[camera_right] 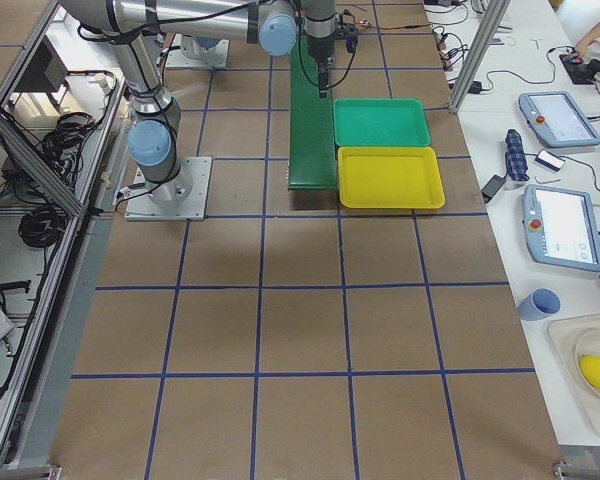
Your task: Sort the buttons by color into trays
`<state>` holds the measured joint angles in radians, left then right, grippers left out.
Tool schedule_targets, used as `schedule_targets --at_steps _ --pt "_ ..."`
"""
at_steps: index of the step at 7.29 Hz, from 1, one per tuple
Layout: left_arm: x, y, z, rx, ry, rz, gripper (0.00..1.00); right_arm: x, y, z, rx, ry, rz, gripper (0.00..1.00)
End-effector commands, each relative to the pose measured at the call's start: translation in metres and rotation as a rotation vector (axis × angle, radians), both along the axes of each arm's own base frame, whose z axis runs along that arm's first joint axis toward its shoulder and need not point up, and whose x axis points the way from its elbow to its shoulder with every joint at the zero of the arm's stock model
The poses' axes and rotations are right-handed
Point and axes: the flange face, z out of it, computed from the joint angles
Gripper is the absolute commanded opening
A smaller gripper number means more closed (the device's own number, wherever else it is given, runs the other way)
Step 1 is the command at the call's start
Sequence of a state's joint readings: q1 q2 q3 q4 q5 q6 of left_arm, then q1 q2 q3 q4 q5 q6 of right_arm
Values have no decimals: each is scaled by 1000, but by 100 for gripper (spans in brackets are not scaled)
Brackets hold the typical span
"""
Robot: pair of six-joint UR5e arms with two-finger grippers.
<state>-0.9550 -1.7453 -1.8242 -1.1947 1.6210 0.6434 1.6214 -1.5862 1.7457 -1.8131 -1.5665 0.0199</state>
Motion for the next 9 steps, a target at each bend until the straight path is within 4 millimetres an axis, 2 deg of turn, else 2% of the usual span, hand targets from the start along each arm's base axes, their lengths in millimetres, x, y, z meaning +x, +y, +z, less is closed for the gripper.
schedule_targets --at_steps 1,3,5,7,9 --pt "48 4 -38 9 10 -61 100 0 0 0 0 -2 0 100" --pt "59 1 -68 46 46 -90 100 0 0 -1 2 -3 2 100" --pt "79 -2 -91 38 21 -106 100 0 1 -4 8 -5 -1 100" --pt "91 -4 -101 65 -21 -133 100 1 2 -5 11 -6 3 100" --pt "93 -4 -108 85 -19 -150 100 1 0 -8 17 -5 3 100"
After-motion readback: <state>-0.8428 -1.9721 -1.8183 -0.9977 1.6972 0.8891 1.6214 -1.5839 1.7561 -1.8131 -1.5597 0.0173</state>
